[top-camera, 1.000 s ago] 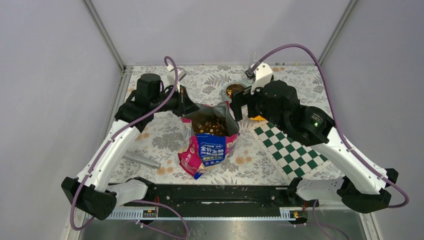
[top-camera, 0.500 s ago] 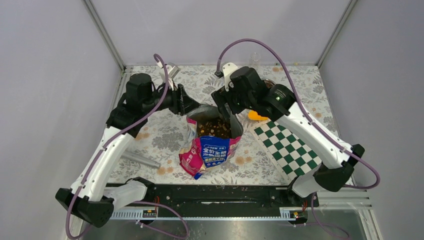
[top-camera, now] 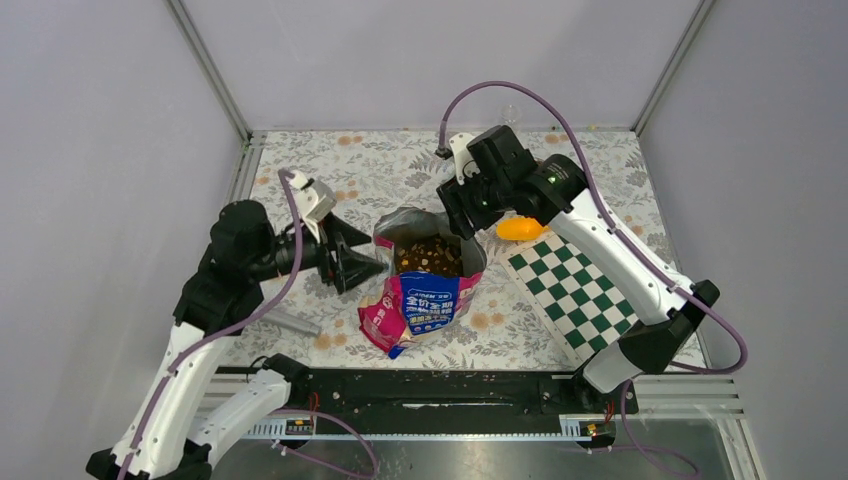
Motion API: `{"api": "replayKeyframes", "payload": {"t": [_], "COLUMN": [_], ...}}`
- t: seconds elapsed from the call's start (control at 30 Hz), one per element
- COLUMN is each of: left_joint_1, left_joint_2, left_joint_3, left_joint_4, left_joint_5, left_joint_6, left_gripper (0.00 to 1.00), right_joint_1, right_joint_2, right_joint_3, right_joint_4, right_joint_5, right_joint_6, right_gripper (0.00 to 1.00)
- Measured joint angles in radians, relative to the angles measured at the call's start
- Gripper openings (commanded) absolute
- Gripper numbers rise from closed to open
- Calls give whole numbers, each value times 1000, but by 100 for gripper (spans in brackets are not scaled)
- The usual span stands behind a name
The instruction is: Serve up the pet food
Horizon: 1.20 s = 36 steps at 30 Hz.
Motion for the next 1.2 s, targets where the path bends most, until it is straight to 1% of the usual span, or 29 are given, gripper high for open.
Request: {"api": "replayKeyframes", "payload": {"t": [0.1, 0.2, 0.3, 0.33, 0.4, 0.47, 0.53, 0.67, 0.7, 0.77, 0.87, 0.9, 0.93, 1.0, 1.2], "left_joint_1": [-39, -99, -183, -219, -267, -323, -364, -461, -488, -535, -588, -594, -596, -598, -604], "left_joint_2": [-48, -79, -100, -101, -101, -103, -105, -101, -97, -84, -72, -69, -69, -75, -99], "left_joint_3": [-77, -159, -228, -243, -260, -272, -277, -297, -303, -312, -322, -324, -330, -339, -341], "left_joint_4": [26, 64, 108, 124, 151, 176, 190, 227, 241, 266, 298, 304, 310, 327, 311], "left_joint_5": [28, 14, -68, -127, -217, -322, -387, -525, -570, -653, -772, -798, -821, -856, -909], "left_joint_6": [-16, -50, -94, -111, -130, -146, -154, -159, -159, -159, -154, -150, -149, -136, -91], "left_gripper": [72, 71, 67, 66, 66, 66, 67, 67, 65, 60, 43, 30, 19, 0, 0], "right_joint_1": [-10, -11, -11, -11, -12, -12, -12, -12, -12, -11, -11, -11, -11, -11, -13], "right_joint_2": [23, 42, 44, 44, 44, 45, 47, 57, 59, 62, 64, 65, 65, 65, 66], "right_joint_3": [5, 7, 11, 11, 13, 13, 13, 25, 29, 33, 34, 34, 34, 34, 50], "right_joint_4": [-10, -10, -16, -17, -23, -27, -29, -41, -45, -47, -48, -48, -48, -47, -59], "right_joint_5": [-3, -5, 10, 16, 30, 46, 59, 82, 89, 100, 115, 119, 123, 128, 154], "right_joint_6": [13, 43, 87, 101, 126, 159, 196, 266, 280, 307, 338, 346, 353, 362, 381], "right_gripper": [44, 31, 18, 14, 8, 4, 0, 0, 0, 0, 0, 0, 0, 0, 0]}}
